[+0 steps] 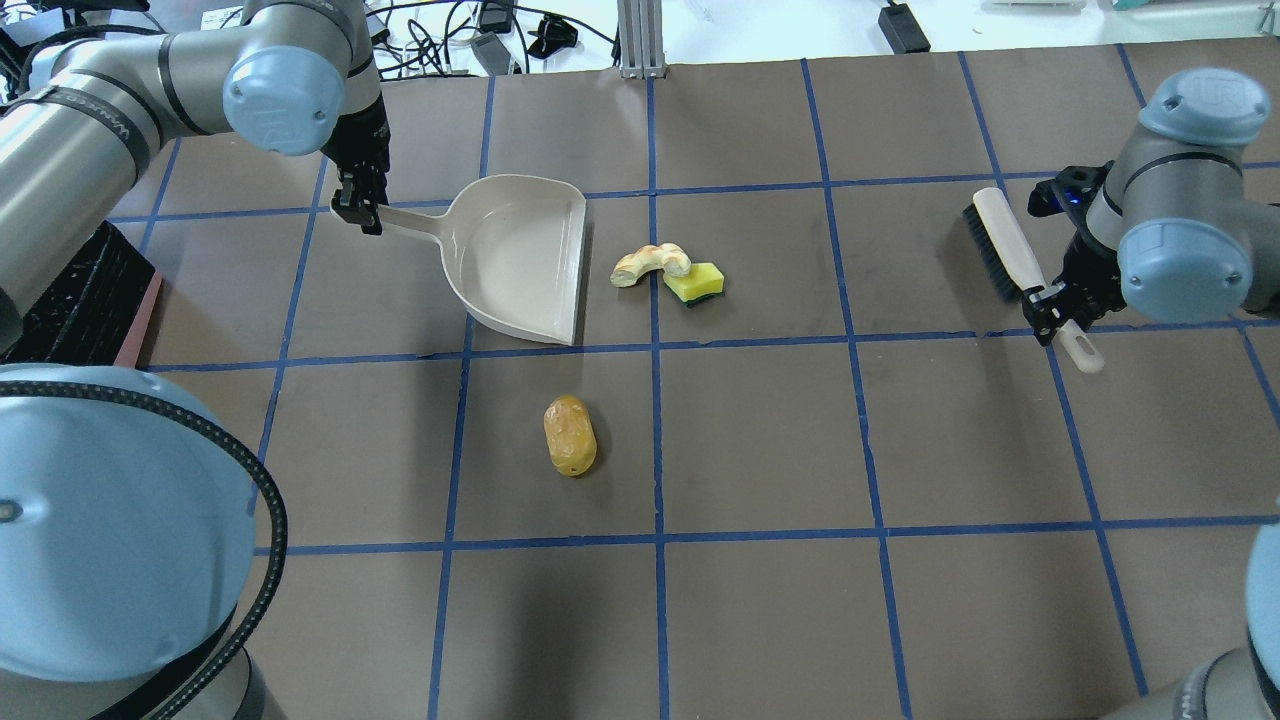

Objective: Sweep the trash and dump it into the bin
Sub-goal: 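Slide the dustpan with the left gripper toward the sponge and crust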

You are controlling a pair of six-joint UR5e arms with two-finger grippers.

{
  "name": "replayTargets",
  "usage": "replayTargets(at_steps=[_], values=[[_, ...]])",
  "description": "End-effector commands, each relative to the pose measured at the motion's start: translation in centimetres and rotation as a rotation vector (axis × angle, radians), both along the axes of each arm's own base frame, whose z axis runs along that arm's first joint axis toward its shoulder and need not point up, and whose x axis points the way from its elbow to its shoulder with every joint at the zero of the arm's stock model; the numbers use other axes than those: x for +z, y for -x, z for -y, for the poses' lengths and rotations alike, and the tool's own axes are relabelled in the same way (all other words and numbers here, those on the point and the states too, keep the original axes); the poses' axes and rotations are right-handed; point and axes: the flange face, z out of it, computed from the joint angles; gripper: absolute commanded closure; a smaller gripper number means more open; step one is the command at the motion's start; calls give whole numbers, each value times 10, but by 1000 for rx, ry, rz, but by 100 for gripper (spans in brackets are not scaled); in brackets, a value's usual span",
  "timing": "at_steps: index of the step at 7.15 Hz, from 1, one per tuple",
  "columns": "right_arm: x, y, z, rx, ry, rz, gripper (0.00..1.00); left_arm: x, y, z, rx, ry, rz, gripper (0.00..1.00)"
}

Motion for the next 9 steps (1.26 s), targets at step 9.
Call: replayTargets(at_steps=[9], values=[[32,-46,24,-41,53,-21,83,-25,51,1,-58,39,-4,100]])
